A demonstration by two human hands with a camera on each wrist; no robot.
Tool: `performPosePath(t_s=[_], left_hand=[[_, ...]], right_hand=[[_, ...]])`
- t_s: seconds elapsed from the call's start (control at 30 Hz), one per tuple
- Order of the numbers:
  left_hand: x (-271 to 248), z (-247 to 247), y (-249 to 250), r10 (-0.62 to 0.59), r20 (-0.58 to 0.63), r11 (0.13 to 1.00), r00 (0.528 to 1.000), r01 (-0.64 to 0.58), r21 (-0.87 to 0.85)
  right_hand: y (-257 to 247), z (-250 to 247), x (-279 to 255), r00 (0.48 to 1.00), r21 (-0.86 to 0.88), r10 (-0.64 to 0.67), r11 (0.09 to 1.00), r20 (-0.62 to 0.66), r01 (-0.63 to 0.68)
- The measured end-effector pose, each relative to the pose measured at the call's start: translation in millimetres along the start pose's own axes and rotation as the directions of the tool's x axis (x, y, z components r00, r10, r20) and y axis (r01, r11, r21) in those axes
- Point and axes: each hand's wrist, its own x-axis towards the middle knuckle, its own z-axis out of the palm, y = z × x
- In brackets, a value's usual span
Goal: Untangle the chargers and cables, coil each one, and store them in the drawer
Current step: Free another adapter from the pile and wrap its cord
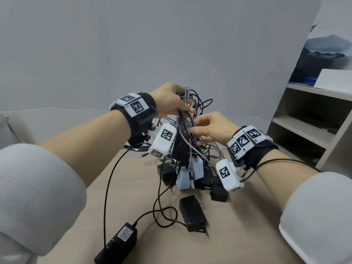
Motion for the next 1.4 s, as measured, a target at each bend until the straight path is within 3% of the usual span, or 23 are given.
performPosePath(t_s=[0.3, 0.5, 0.7, 0.9, 1.0, 1.17, 1.27, 1.4], left_hand=[[-4.5, -0.6, -1.1, 0.039, 0.018, 0.999, 0.999, -0.04, 0.02], [-3.4, 7.9, -0.6, 0.088, 0.073, 0.995, 0.993, -0.092, 0.042], [-0.8, 6.2, 0.8, 0.102, 0.032, 0.995, 0.994, -0.102, 0.002], [1.7, 4.4, 0.2, 0.089, -0.058, 0.996, 0.994, -0.088, 0.024], [1.4, 1.7, 1.1, 0.067, -0.071, 0.997, 0.995, -0.063, 0.054], [-2.5, -8.9, 0.4, 0.039, -0.054, 0.988, 0.998, -0.03, 0.153], [-2.5, -9.5, -2.3, 0.048, -0.072, 0.977, 0.996, -0.032, 0.21], [0.0, 1.2, -0.6, 0.105, -0.141, 0.864, 0.984, -0.021, 0.503]], right_hand=[[-4.9, 4.8, -9.4, 0.991, 0.248, 0.029, 0.967, 0.128, -0.06], [-6.3, 9.0, -8.3, 0.991, 0.148, 0.038, 0.987, 0.131, -0.057], [-8.4, 21.3, 3.2, 0.996, -0.095, -0.056, 0.994, -0.075, 0.049], [-6.2, 37.0, 8.8, 0.932, -0.384, -0.171, 0.923, -0.321, 0.037], [-4.2, 33.9, 12.6, 0.908, -0.365, -0.171, 0.931, -0.382, 0.021], [2.4, 25.9, 19.5, 0.926, -0.244, -0.095, 0.97, -0.366, 0.003], [4.5, 29.1, 21.7, 0.901, -0.214, -0.092, 0.977, -0.425, -0.001], [1.2, 37.2, 23.7, 0.873, -0.167, -0.075, 0.986, -0.481, -0.008]])
